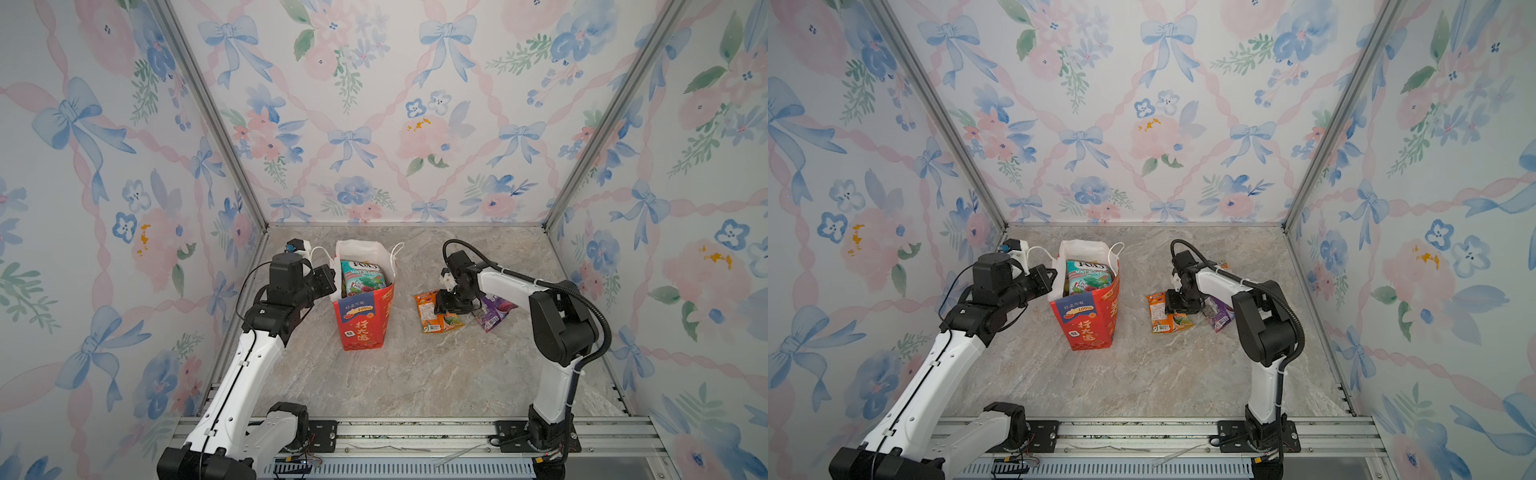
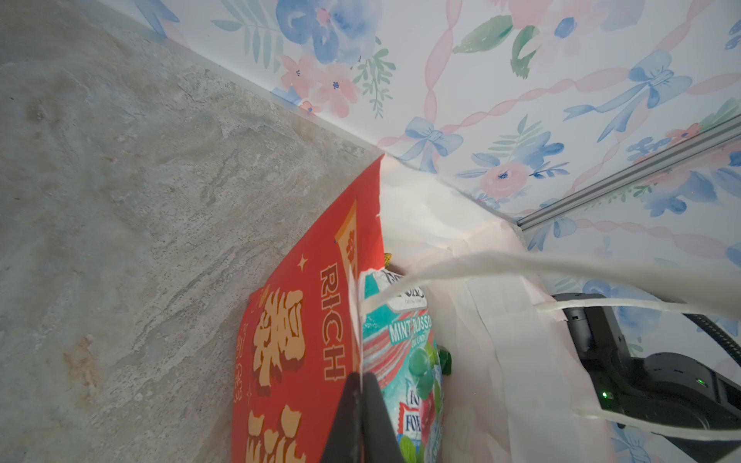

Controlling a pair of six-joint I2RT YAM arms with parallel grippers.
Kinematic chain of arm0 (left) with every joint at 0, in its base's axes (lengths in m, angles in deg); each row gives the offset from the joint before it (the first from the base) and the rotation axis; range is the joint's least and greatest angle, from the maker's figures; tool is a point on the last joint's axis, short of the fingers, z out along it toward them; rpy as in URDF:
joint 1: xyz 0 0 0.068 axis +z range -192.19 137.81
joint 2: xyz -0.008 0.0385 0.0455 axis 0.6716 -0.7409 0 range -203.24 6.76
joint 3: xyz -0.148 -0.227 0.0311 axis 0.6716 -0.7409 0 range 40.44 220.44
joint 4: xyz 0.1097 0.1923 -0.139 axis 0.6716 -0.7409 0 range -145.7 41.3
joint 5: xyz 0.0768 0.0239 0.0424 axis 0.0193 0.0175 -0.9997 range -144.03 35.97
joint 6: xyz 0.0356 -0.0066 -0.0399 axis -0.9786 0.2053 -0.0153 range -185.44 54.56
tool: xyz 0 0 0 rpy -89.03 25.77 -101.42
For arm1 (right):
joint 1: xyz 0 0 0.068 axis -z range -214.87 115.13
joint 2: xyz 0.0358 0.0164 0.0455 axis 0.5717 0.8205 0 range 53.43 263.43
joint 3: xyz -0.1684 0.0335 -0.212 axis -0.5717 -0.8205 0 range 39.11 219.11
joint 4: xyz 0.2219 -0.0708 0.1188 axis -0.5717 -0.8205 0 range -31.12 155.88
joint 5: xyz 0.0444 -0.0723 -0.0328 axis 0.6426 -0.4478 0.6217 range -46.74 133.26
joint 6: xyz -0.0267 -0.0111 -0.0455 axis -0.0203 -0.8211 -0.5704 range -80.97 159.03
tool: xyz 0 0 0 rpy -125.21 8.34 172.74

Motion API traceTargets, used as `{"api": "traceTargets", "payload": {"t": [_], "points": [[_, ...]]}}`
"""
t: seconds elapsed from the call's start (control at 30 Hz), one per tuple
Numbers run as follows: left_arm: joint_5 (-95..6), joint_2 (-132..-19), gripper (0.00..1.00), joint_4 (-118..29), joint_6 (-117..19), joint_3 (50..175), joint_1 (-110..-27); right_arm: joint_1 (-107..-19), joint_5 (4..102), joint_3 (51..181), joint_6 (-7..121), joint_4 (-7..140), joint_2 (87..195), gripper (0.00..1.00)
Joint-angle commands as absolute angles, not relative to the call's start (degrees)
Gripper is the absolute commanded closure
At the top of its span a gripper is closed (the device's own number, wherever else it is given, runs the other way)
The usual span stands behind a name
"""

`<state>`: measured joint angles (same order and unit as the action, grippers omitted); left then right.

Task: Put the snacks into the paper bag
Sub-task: 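Lower the right gripper and close it on the orange fruit candy bag's top edge, then lift the orange fruit candy bag off the table with the right gripper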

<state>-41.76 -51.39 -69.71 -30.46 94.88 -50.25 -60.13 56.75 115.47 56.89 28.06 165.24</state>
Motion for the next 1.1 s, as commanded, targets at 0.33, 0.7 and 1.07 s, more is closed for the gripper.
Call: {"api": "traceTargets", "payload": {"t": [0.33,0.7,1.07], "points": [[-42.1,-50.4,1.0,-70.6,-30.3,94.7,-50.0,-60.6,58.3,116.8,57.2,25.9,162.4,0.7],[-42.0,-50.7,1.0,-70.7,-30.3,94.7,-50.0,-59.3,61.8,118.1,57.3,25.7,157.6,1.0],[-41.9,-50.7,1.0,-70.7,-30.4,94.8,-50.0,-57.4,63.4,121.5,57.3,22.2,152.7,1.0]]}}
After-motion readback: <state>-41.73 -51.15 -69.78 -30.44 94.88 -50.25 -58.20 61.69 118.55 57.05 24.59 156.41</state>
